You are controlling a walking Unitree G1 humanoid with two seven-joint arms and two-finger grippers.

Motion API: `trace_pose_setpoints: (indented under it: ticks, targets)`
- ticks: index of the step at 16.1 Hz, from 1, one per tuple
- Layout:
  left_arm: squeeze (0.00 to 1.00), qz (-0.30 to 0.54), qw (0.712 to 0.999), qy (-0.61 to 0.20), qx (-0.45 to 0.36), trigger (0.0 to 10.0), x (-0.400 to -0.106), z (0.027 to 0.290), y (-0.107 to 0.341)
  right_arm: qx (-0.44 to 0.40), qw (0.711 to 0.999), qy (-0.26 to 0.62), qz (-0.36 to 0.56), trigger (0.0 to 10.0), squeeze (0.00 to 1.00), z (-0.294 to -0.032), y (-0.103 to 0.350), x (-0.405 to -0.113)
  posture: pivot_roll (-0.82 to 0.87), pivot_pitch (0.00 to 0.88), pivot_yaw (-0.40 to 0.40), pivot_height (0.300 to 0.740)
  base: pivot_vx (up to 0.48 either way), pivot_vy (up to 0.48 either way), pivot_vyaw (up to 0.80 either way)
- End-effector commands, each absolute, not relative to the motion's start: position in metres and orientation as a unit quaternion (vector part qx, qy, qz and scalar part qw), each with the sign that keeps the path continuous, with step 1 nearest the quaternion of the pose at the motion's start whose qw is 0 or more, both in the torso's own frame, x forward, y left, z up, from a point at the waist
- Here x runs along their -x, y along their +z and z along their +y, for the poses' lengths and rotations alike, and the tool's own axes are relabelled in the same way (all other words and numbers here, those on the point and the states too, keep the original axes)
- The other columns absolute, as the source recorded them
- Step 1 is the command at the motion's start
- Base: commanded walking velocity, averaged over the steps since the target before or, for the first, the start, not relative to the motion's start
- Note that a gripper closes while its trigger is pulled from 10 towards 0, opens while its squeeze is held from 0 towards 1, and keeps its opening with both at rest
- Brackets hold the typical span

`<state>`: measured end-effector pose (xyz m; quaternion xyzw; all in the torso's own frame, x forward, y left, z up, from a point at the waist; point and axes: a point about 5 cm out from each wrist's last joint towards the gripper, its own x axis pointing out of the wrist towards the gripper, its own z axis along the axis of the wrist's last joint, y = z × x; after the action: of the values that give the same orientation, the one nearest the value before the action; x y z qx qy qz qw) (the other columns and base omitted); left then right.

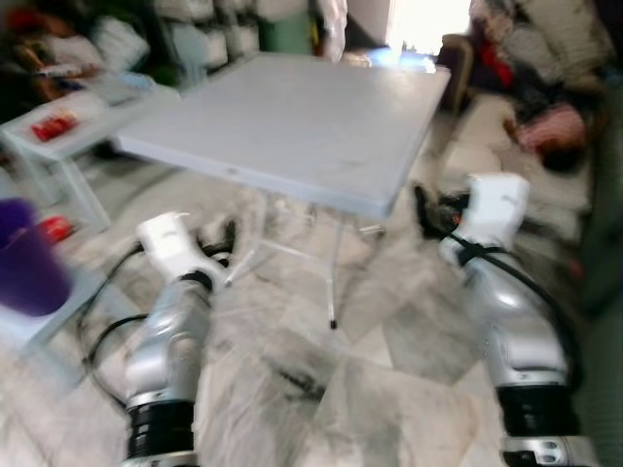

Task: Picking trash to rubbish bin

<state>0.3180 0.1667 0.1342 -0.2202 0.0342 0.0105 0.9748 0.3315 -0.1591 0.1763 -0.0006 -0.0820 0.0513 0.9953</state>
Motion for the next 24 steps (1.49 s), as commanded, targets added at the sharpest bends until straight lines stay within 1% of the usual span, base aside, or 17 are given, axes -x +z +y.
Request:
trace_pose_setpoints:
  ticks: [1,4,9,21,22,24]
  targets:
    - [0.0,0.032,0.975,-0.004,0.22,10.0,-0.3195,0.1581,0.1371,0.003,0.996,0.04,-0.084,10.0,0.61,-0.1672,0.178,-0.3304,-0.02,0.0,0.019,0.74,0.0,0.0,0.0]
    - [0.0,0.032,0.975,-0.006,0.221,10.0,-0.3198,0.1573,0.1373,0.004,0.996,0.04,-0.081,10.0,0.61,-0.1669,0.1771,-0.331,-0.02,0.0,0.018,0.74,0.0,0.0,-0.16]
    - [0.0,0.031,0.975,-0.009,0.22,10.0,-0.3208,0.1561,0.1384,0.004,0.996,0.038,-0.08,10.0,0.6,-0.1676,0.1772,-0.3311,-0.02,0.0,0.02,0.74,0.0,0.0,-0.8]
    - [0.0,0.036,0.975,0.004,0.219,10.0,-0.3234,0.1623,0.1375,0.005,0.996,0.038,-0.08,10.0,0.6,-0.1672,0.177,-0.3308,-0.03,0.0,0.024,0.74,0.0,0.0,-0.8]
    - [0.0,0.035,0.975,0.004,0.221,10.0,-0.3234,0.1626,0.1375,0.004,0.996,0.038,-0.08,10.0,0.6,-0.1673,0.177,-0.3308,-0.02,0.0,0.023,0.74,0.0,0.0,-0.66]
    - [0.0,0.035,0.975,0.005,0.219,10.0,-0.323,0.1633,0.1373,0.004,0.996,0.038,-0.083,10.0,0.59,-0.1671,0.1775,-0.3302,-0.03,0.0,0.024,0.74,0.127,0.0,0.0]
